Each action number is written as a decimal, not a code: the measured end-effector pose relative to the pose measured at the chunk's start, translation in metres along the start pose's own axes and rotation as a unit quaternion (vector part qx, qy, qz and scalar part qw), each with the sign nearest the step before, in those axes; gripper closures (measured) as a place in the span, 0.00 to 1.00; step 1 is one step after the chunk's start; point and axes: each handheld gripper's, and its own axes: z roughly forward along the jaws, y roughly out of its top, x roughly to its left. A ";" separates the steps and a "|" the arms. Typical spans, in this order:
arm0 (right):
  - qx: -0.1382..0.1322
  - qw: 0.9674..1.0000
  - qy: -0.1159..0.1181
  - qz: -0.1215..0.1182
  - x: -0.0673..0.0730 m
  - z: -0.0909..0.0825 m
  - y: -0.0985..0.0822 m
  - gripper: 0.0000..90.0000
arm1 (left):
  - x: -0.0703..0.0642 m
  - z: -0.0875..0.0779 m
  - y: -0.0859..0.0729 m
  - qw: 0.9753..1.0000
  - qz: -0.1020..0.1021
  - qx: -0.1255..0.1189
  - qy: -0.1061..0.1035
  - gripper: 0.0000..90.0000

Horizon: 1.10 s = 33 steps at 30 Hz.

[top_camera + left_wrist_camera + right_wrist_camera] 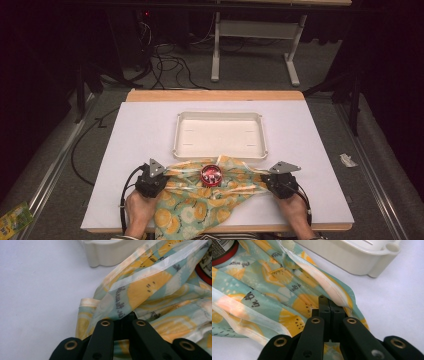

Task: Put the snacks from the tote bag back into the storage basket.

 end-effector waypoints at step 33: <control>0.003 0.999 -0.011 0.032 -0.007 -0.005 -0.003 0.98 | 0.003 0.005 0.000 0.997 -0.003 -0.044 -0.066 0.92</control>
